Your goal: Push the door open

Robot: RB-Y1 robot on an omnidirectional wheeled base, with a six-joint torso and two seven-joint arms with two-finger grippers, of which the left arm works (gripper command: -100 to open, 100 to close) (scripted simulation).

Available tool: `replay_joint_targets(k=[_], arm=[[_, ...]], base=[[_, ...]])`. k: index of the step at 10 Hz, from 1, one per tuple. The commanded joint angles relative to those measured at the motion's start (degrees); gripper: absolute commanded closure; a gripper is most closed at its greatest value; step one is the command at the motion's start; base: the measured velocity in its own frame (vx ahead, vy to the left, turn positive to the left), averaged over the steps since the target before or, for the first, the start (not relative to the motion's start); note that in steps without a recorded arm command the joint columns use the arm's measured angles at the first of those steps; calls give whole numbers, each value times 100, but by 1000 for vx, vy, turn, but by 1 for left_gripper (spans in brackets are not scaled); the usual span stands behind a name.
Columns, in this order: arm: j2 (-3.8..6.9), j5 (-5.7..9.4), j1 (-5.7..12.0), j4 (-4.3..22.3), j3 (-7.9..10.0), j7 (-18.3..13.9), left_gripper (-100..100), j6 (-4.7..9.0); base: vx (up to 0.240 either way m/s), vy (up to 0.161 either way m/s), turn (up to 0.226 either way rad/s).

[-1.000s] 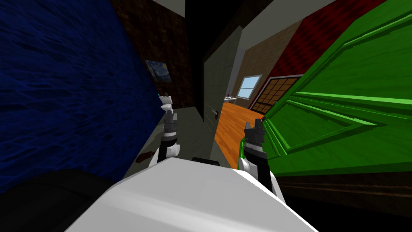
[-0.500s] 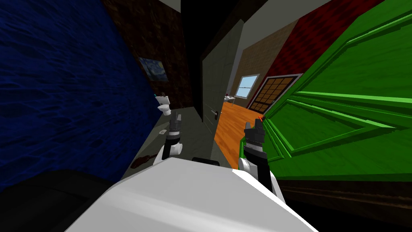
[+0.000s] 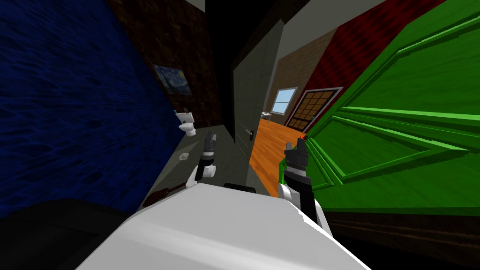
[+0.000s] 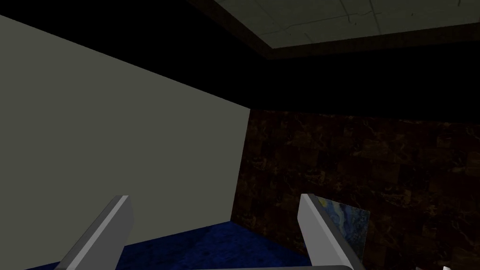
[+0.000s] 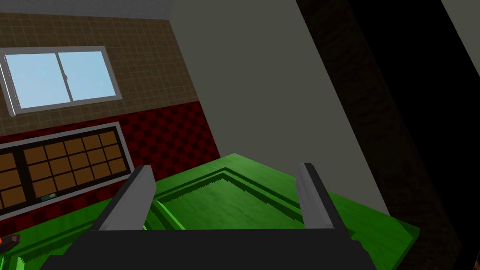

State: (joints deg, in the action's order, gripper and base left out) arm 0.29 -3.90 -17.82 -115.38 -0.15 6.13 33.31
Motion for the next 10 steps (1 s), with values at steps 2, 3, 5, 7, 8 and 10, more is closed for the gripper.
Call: replay_joint_targets(k=[2, 3, 5, 7, 8, 10], arm=[[43, 22, 180, 345, -62, -52, -100, 11], [68, 35, 295, 533, -107, -86, -100, -3], [118, 62, 524, 909, -197, -154, -100, -31], [158, 91, 776, 1290, -297, -228, -100, -62], [177, 106, 902, 1493, -346, -266, -100, -78], [196, 120, 1031, 1742, -397, -304, -100, -94]], base=[[51, 43, -52], [64, 54, -128], [84, 76, -117], [80, 90, -116], [85, 105, -121], [74, 90, -91]])
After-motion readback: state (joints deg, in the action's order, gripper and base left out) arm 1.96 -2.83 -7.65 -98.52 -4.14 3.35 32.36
